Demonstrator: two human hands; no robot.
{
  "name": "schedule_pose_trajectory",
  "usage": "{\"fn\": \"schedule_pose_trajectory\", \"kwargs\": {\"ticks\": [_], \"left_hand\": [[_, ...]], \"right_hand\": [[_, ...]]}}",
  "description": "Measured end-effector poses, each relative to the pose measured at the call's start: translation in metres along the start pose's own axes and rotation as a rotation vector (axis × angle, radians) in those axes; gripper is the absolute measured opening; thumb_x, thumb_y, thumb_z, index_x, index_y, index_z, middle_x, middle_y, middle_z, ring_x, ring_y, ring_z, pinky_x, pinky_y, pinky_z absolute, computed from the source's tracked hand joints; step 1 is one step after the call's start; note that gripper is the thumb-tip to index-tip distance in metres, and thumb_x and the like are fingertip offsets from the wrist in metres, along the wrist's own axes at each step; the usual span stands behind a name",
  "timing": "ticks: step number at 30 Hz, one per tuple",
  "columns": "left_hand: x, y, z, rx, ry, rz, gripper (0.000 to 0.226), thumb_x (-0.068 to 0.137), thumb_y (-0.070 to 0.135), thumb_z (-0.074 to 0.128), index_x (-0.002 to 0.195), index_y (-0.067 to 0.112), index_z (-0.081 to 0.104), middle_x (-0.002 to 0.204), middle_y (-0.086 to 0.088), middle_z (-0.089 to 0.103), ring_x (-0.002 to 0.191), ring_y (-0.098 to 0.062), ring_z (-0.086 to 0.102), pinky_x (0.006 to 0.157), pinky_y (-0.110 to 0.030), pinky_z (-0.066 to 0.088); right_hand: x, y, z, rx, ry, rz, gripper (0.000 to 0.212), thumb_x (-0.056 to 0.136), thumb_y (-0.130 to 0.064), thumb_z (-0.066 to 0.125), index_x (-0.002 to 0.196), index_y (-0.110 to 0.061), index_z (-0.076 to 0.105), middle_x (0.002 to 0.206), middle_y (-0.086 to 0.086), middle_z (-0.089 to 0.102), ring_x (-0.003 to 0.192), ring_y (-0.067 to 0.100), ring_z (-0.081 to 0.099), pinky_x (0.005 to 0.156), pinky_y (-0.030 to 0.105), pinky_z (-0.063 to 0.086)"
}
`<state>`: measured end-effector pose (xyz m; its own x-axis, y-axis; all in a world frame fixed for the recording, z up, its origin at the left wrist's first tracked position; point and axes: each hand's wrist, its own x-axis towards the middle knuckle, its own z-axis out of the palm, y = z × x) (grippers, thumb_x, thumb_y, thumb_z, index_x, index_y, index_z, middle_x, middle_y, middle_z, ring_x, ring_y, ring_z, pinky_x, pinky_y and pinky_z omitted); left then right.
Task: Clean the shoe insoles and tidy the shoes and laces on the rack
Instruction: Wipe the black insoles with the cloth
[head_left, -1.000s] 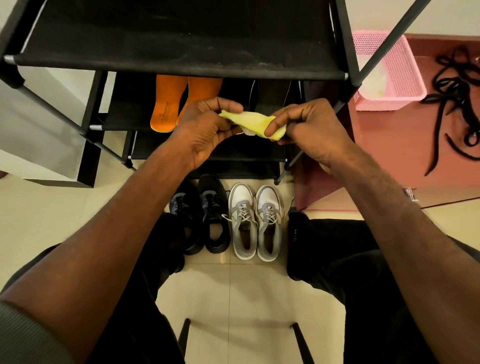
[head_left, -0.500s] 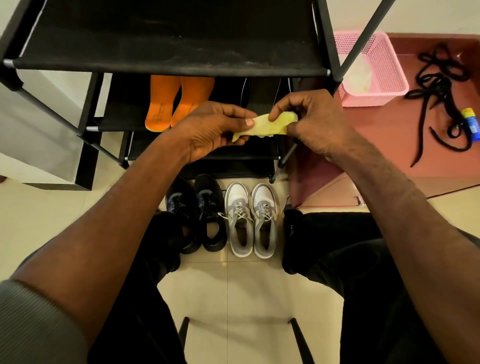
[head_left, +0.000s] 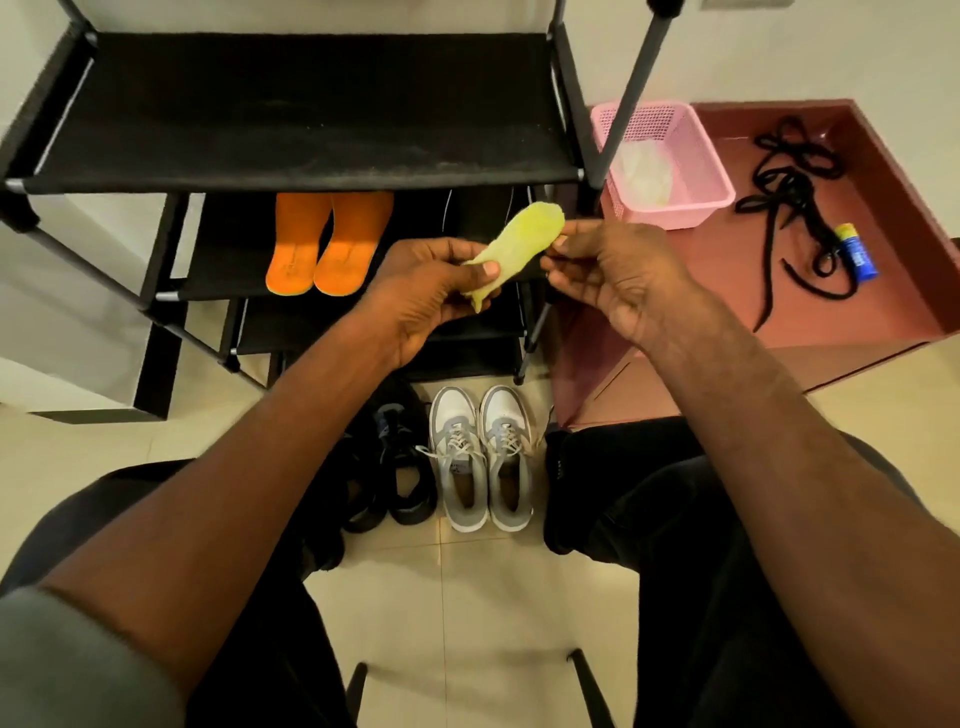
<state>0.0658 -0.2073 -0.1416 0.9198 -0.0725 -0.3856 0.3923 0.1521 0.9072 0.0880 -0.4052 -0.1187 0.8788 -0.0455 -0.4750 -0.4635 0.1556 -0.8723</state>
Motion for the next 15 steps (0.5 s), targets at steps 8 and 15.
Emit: {"fn": "schedule_pose_trajectory", "kwargs": {"ticks": [8,15], "left_hand": [[-0.028,-0.005,0.067,-0.064,0.045,0.031,0.012,0.090,0.003,0.074,0.100,0.007,0.076,0.094,-0.007,0.078,0.084,-0.015,0.072,0.082,-0.032,0.059],[-0.013,0.000,0.127,0.158,0.079,0.095,0.028,0.088,0.012,0.078,0.116,0.017,0.073,0.107,-0.004,0.077,0.103,-0.019,0.071,0.085,-0.036,0.056]], "right_hand": [[-0.039,0.003,-0.031,0.025,-0.140,0.167,0.032,0.094,-0.025,0.075,0.122,-0.011,0.068,0.102,0.004,0.072,0.094,0.018,0.068,0.085,0.035,0.059],[-0.018,-0.014,-0.085,0.105,0.108,0.006,0.002,0.096,-0.015,0.071,0.097,-0.014,0.070,0.086,0.005,0.074,0.069,0.017,0.070,0.063,0.028,0.058]]}}
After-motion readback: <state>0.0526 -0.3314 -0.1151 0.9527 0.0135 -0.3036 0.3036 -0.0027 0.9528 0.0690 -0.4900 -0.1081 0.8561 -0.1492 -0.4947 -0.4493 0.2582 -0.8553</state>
